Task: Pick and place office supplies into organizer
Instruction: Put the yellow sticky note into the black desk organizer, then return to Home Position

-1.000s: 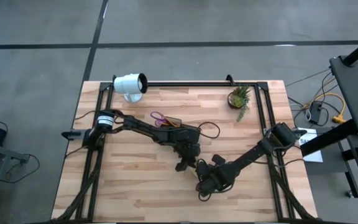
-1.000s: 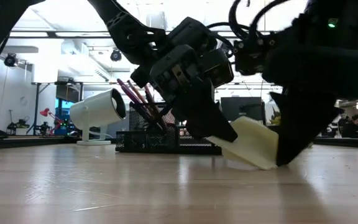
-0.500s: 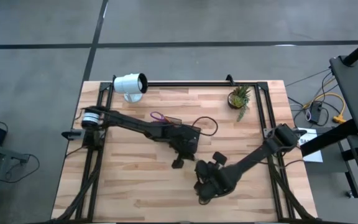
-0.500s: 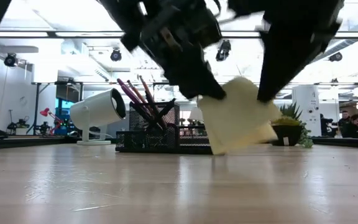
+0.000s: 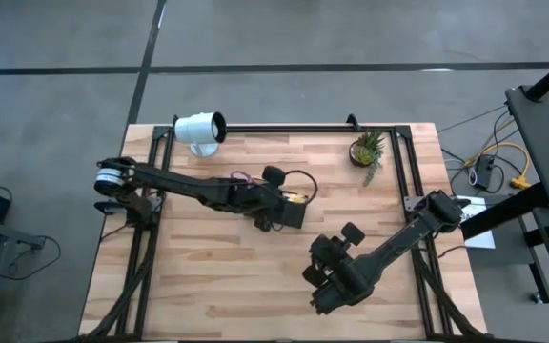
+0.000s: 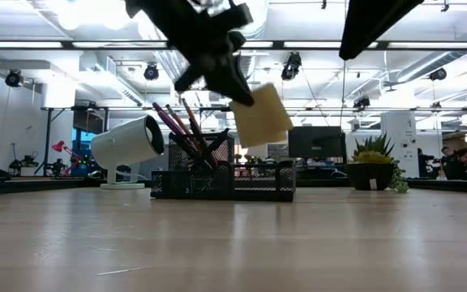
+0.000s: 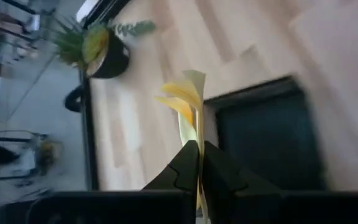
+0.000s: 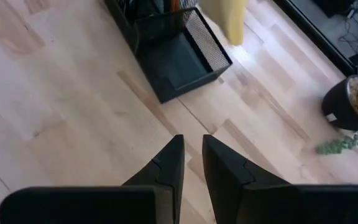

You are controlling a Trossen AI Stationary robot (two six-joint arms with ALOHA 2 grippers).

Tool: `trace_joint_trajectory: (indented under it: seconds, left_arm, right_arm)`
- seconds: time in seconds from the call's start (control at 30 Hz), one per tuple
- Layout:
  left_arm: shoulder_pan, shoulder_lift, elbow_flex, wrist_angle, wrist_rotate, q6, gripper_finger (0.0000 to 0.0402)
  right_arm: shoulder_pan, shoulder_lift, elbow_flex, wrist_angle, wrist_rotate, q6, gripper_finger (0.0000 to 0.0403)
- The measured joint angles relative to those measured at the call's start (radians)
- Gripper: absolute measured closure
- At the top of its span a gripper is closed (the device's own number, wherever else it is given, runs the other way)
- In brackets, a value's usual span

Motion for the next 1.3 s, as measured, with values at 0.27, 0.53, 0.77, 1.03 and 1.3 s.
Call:
trace_joint_trajectory:
  seconds: [0.27, 0.53, 0.77, 1.03, 1.3]
  left_arm:
    - [-0.006, 0.134, -0.049, 0.022, -0.037, 0.061, 0.0401]
    - [-0.014, 0.225, -0.008, 0.081, -0.151, 0.062, 0.0401]
    - [-0.022, 0.230, 0.006, 0.078, -0.112, 0.058, 0.0401]
    - [-0.022, 0.230, 0.053, 0.022, 0.038, -0.115, 0.0334]
    - [-0.021, 0.223, 0.076, -0.087, 0.155, -0.236, 0.0228]
  right_arm:
    - [0.005, -0.004, -0.011, -0.024, -0.024, 0.038, 0.0353]
    - [0.014, -0.007, -0.018, -0.045, -0.039, 0.106, 0.0354]
    - [0.014, -0.008, -0.024, -0.056, -0.050, 0.127, 0.0345]
    - [0.023, -0.008, -0.024, -0.052, -0.088, 0.143, 0.0325]
    - [0.035, -0.008, -0.025, -0.052, -0.089, 0.137, 0.0303]
